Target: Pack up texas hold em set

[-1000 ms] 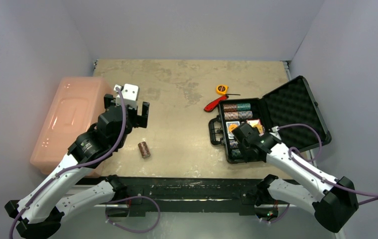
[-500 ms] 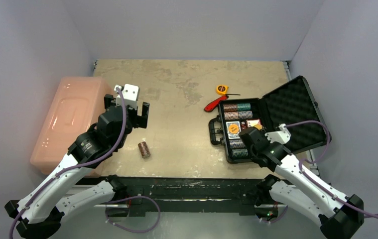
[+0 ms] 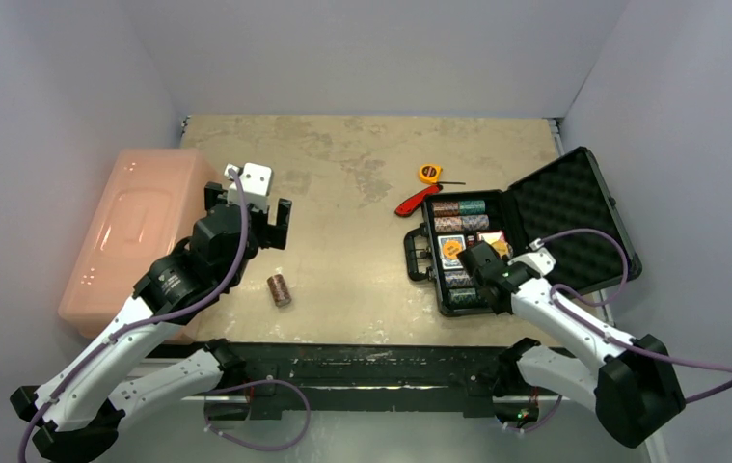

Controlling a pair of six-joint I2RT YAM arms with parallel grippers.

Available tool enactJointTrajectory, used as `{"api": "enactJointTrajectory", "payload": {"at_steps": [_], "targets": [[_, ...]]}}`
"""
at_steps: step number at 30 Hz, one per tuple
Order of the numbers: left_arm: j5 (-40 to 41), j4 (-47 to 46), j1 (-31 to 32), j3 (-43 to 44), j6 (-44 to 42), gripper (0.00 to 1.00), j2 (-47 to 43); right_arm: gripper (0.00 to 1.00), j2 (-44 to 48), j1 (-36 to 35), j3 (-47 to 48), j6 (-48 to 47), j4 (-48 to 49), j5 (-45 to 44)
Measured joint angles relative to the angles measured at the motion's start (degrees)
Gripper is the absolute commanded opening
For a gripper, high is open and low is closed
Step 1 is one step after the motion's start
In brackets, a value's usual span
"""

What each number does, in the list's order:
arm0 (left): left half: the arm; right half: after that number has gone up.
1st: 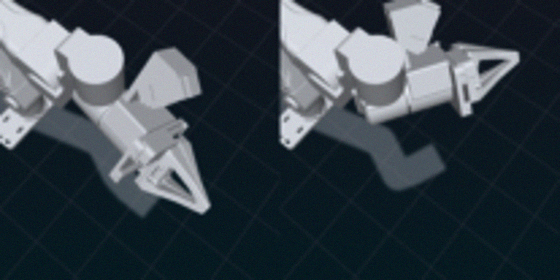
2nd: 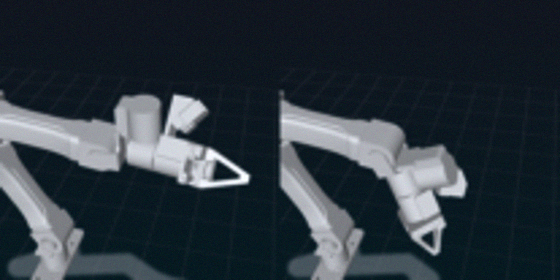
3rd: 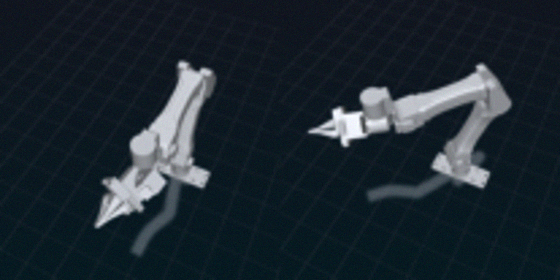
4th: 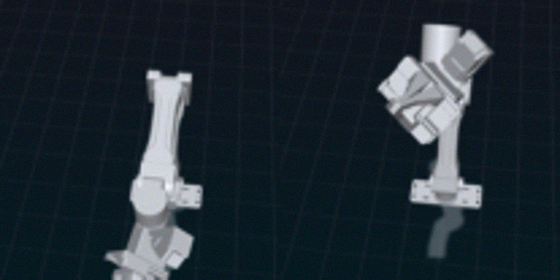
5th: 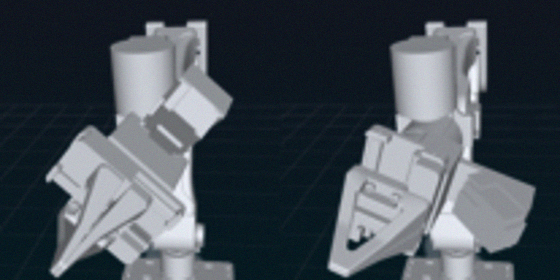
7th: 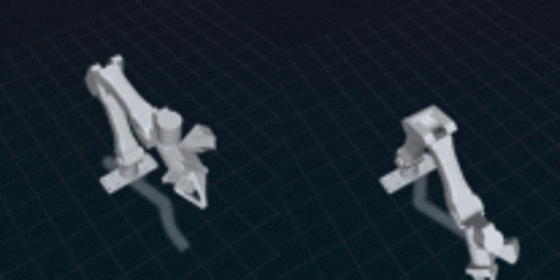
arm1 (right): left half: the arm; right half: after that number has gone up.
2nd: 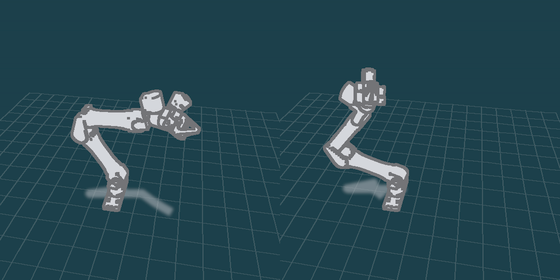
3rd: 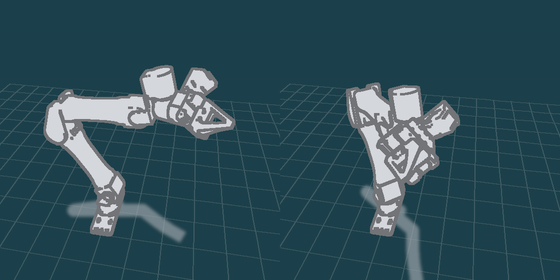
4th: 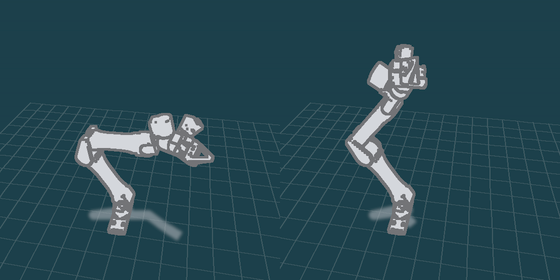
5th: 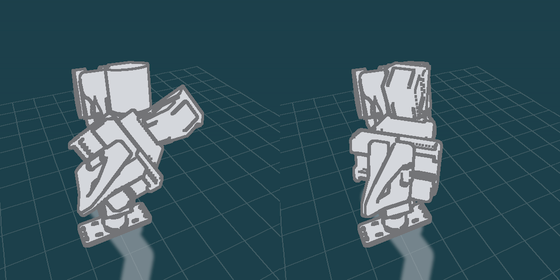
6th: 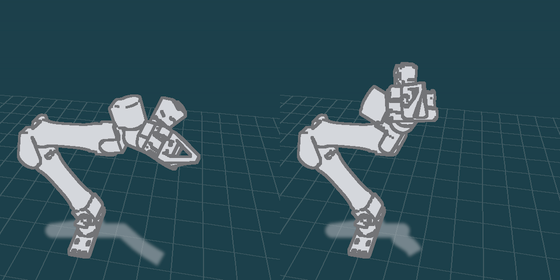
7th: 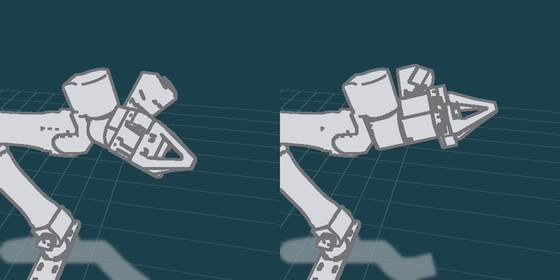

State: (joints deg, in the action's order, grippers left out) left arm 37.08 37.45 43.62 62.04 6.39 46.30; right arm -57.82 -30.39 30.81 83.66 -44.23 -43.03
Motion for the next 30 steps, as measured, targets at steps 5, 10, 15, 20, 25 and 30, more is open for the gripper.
{"api": "enactJointTrajectory", "payload": {"at_steps": [5, 10, 15, 20, 25, 30], "targets": [[-0.1, 0.0, 0.0, 0.0, 0.0, 0.87, 0.0, 0.05, -3.0, 1.9, 0.0, -1.7, 1.9, 3.3], [-0.3, 0.0, 0.0, 0.0, 0.0, 0.87, 0.1, 0.02, -2.9, 1.9, 0.1, -3.9, 2.5, 6.6], [-0.4, 0.0, 0.0, 0.0, 0.0, 0.87, 0.4, 0.00, -3.4, 2.2, 0.7, -6.3, 3.3, 11.3], [-0.4, 0.0, 0.0, 0.0, 0.0, 0.87, 0.7, 0.06, -4.2, 2.8, 1.5, -8.2, 3.1, 13.7], [-0.5, 0.0, 0.0, 0.0, 0.0, 0.87, 0.9, 0.22, -1.7, 2.7, 2.5, -9.1, 3.1, 15.1], [-0.5, 0.0, 0.0, 0.0, 0.0, 0.87, 1.5, 0.34, 1.3, 2.3, 5.4, -9.7, 3.0, 15.6]]}}
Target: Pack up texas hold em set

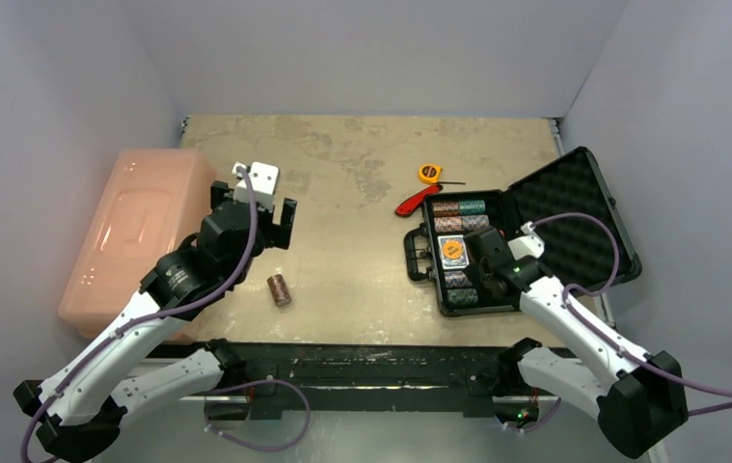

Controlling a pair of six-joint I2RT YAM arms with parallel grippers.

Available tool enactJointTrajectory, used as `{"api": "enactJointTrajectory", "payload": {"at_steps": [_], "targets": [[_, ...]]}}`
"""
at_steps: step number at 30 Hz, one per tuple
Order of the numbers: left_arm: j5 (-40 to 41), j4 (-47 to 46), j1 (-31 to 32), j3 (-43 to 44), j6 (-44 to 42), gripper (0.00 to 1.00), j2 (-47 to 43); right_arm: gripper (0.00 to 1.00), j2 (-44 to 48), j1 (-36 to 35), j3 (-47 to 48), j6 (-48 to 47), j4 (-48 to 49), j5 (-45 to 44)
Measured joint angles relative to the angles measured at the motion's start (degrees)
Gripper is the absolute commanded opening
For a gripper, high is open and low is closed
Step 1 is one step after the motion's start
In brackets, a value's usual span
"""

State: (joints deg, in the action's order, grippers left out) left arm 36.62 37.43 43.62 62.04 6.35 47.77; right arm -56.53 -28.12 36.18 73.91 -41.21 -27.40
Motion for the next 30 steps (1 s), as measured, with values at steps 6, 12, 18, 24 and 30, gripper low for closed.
{"api": "enactJointTrajectory", "payload": {"at_steps": [6, 12, 18, 24, 30], "targets": [[0.8, 0.0, 0.0, 0.0, 0.0, 0.86, 1.6, 0.63, 2.0, 0.0, 2.2, -3.7, 0.1, -0.2], [8.8, 0.9, -0.1, 1.2, 1.5, 0.79, 6.1, 0.75, 2.0, 0.0, 4.2, -8.1, 1.9, -0.5], [14.6, 2.4, -0.1, 3.8, 3.8, 0.85, 11.4, 0.80, 2.2, 0.0, 4.8, -12.0, 3.7, -0.3], [14.0, 8.5, -0.1, 7.7, 8.6, 0.84, 14.2, 0.97, 3.4, 0.0, 5.9, -15.8, 4.8, -0.3], [12.4, 15.3, -0.1, 9.1, 16.7, 0.92, 15.0, 0.99, 3.8, 0.0, 7.7, -20.5, 5.9, -0.3]]}}
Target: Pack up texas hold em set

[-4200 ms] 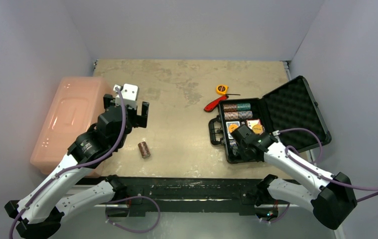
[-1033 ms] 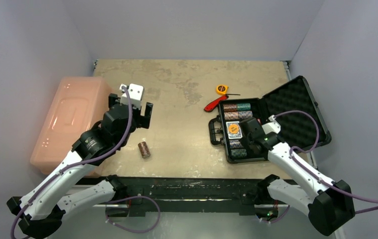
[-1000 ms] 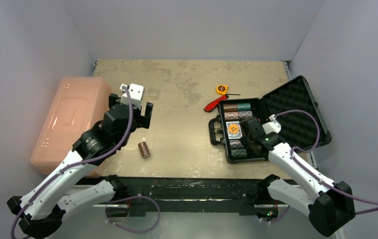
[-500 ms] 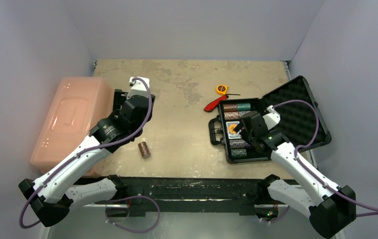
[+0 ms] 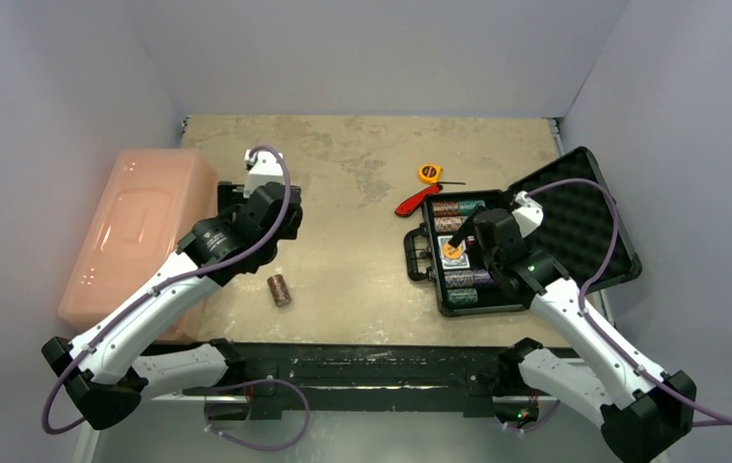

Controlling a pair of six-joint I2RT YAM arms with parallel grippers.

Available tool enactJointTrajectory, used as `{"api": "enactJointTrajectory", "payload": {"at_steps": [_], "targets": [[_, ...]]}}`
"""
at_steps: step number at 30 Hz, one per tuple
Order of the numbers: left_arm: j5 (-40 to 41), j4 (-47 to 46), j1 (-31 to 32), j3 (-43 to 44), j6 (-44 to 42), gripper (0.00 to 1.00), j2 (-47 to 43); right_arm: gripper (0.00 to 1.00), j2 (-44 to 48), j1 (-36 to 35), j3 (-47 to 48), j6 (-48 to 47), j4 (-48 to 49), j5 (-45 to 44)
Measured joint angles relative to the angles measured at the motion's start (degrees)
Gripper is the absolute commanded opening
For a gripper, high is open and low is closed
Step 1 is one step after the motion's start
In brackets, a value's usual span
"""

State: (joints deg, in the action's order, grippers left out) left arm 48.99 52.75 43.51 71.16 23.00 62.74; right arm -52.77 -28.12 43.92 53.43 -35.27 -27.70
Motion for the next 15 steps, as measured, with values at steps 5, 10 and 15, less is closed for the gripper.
{"api": "enactJointTrajectory", "payload": {"at_steps": [5, 10, 15], "targets": [[-4.3, 3.1, -1.2, -3.5, 7.1, 0.95, -2.8, 0.99, 1.5, 0.0, 0.0, -3.5, 0.4, 0.1], [-9.7, 6.1, -4.5, -8.0, 13.3, 0.95, -3.7, 0.99, 2.7, 0.0, 0.0, -6.2, 1.3, 1.2], [-15.9, 5.9, -7.8, -13.4, 16.9, 0.94, -3.8, 0.99, 3.5, 0.0, 0.0, -7.9, 2.5, 3.4]]}}
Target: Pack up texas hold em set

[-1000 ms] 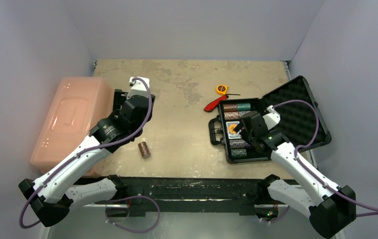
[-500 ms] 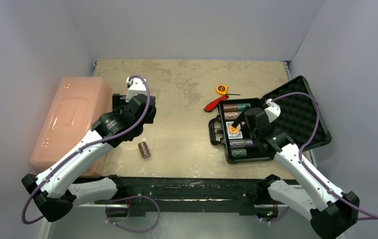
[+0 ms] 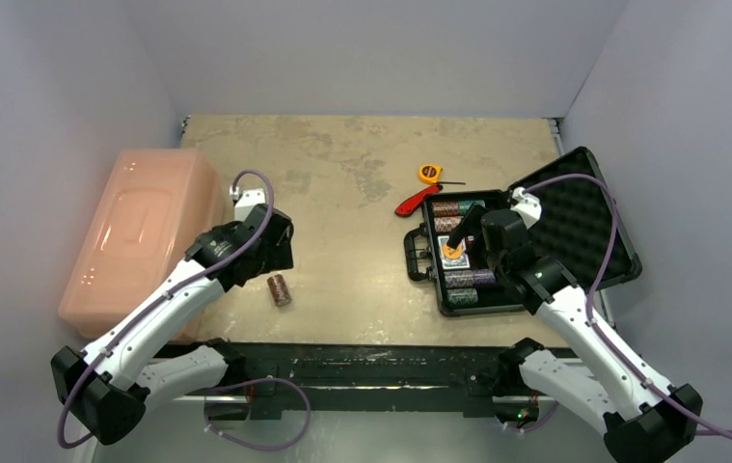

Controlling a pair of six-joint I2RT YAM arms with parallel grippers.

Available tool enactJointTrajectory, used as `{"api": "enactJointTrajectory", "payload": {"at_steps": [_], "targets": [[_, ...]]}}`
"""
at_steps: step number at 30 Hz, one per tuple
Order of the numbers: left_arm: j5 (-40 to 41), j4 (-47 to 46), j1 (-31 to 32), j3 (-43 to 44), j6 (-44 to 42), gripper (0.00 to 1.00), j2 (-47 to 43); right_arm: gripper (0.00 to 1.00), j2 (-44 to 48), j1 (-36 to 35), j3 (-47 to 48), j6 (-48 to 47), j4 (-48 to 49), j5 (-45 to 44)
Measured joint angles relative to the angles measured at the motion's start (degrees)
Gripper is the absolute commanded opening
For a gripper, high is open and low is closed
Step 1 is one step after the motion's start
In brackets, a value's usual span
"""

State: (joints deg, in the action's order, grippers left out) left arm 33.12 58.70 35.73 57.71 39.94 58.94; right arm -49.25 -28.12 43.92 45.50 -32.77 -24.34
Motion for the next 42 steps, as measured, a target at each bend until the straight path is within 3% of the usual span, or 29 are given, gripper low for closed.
{"api": "enactJointTrajectory", "payload": {"at_steps": [11, 25, 42], "targets": [[-9.0, -4.3, -3.6, -8.1, 5.1, 0.84, 4.4, 0.99, 5.0, 0.0, -1.3, -3.1, 3.8, 6.2], [-15.6, -12.8, -6.3, -14.6, 7.5, 0.80, 10.7, 0.99, 12.7, 0.0, -3.0, -7.3, 7.4, 11.9], [-19.7, -18.5, -6.4, -19.4, 9.1, 0.71, 13.5, 0.99, 12.4, 0.0, -4.4, -8.0, 8.9, 16.4]]}}
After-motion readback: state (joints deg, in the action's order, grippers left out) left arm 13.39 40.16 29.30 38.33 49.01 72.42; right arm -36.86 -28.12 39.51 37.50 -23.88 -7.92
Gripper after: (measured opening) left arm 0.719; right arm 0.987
